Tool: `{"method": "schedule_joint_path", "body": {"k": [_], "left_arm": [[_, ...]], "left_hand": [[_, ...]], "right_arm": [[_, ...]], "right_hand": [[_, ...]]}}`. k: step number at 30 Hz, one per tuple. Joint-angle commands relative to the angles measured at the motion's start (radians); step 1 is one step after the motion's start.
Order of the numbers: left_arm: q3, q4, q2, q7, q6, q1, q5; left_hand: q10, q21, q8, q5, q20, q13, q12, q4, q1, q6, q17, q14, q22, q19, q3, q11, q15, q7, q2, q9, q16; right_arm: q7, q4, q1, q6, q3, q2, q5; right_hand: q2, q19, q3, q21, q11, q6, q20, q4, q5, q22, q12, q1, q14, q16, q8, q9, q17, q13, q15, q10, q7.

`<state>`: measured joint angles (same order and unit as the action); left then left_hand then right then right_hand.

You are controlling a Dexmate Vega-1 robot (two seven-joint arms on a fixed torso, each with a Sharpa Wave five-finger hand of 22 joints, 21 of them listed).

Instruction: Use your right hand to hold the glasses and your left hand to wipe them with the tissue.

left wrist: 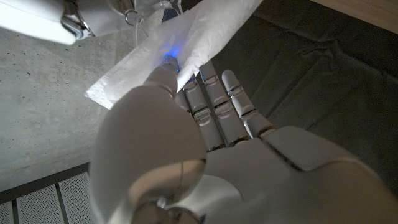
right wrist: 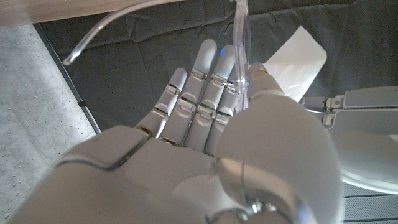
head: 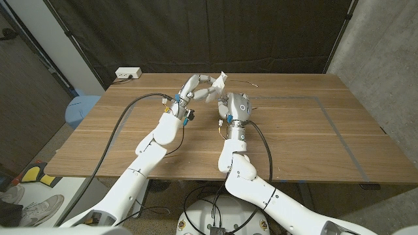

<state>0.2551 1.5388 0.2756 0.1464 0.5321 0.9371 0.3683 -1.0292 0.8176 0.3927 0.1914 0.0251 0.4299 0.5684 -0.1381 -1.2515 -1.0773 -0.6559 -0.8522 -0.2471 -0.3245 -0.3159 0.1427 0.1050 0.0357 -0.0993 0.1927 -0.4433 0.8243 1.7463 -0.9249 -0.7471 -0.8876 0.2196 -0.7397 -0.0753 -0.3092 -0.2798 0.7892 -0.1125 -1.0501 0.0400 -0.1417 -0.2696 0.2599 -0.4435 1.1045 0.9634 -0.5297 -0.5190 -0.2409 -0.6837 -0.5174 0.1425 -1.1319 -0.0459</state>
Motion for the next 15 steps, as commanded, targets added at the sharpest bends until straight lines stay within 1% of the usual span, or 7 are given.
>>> {"method": "schedule_joint_path", "body": {"k": [1,5,10,13,15], "left_arm": [[0.006,0.013,0.000,-0.028,0.002,0.008,-0.059],[0.004,0.033,0.013,-0.047,-0.012,0.018,-0.057],[-0.002,0.046,0.020,-0.048,-0.019,0.029,-0.055],[-0.005,0.047,0.021,-0.043,-0.018,0.034,-0.054],[-0.005,0.046,0.023,-0.040,-0.014,0.035,-0.051]], "left_hand": [[-0.034,0.011,-0.005,0.000,0.001,0.005,-0.005,0.005,-0.005,-0.007,-0.006,-0.015,-0.001,0.005,-0.001,0.032,0.130,-0.004,-0.002,0.003,0.007],[-0.035,0.014,-0.007,0.000,0.001,0.007,-0.006,0.006,-0.003,-0.007,-0.007,-0.015,0.000,0.007,-0.001,0.032,0.128,-0.004,-0.002,0.004,0.010],[-0.040,0.018,-0.009,0.000,0.002,0.007,-0.008,0.007,-0.002,-0.010,-0.009,-0.016,0.001,0.009,0.000,0.032,0.128,-0.004,-0.001,0.004,0.012],[-0.041,0.022,-0.010,0.000,0.003,0.008,-0.010,0.007,-0.003,-0.012,-0.010,-0.018,0.002,0.009,-0.001,0.032,0.129,-0.004,-0.002,0.004,0.014],[-0.040,0.023,-0.011,-0.001,0.003,0.009,-0.012,0.008,-0.002,-0.011,-0.011,-0.018,0.002,0.011,-0.001,0.031,0.128,-0.004,-0.001,0.004,0.015]], "right_arm": [[-0.018,0.007,-0.004,0.009,0.008,0.001,0.011],[-0.013,0.012,-0.006,0.013,0.015,-0.002,0.016],[-0.004,0.017,-0.015,0.020,0.032,-0.015,0.035],[-0.001,0.027,-0.023,0.027,0.045,-0.020,0.053],[-0.002,0.041,-0.033,0.039,0.061,-0.025,0.076]], "right_hand": [[-0.013,0.004,-0.010,0.006,0.000,-0.036,0.019,-0.005,-0.002,0.002,0.000,0.012,0.009,-0.007,-0.003,-0.001,-0.005,-0.003,0.084,-0.011,-0.024],[-0.012,0.005,-0.011,0.010,0.002,-0.036,0.019,-0.006,-0.002,0.002,0.001,0.013,0.010,-0.009,-0.003,-0.002,-0.007,-0.003,0.084,-0.014,-0.022],[-0.011,0.006,-0.012,0.014,0.007,-0.037,0.019,-0.007,-0.002,0.001,0.001,0.013,0.013,-0.011,-0.003,-0.003,-0.010,-0.003,0.084,-0.017,-0.020],[-0.011,0.006,-0.013,0.016,0.002,-0.037,0.017,-0.007,-0.001,0.001,0.001,0.014,0.013,-0.011,-0.004,-0.004,-0.011,-0.004,0.084,-0.019,-0.020],[-0.011,0.006,-0.014,0.018,0.009,-0.038,0.017,-0.008,-0.001,0.001,0.002,0.015,0.012,-0.011,-0.004,-0.005,-0.011,-0.004,0.084,-0.019,-0.019]]}}
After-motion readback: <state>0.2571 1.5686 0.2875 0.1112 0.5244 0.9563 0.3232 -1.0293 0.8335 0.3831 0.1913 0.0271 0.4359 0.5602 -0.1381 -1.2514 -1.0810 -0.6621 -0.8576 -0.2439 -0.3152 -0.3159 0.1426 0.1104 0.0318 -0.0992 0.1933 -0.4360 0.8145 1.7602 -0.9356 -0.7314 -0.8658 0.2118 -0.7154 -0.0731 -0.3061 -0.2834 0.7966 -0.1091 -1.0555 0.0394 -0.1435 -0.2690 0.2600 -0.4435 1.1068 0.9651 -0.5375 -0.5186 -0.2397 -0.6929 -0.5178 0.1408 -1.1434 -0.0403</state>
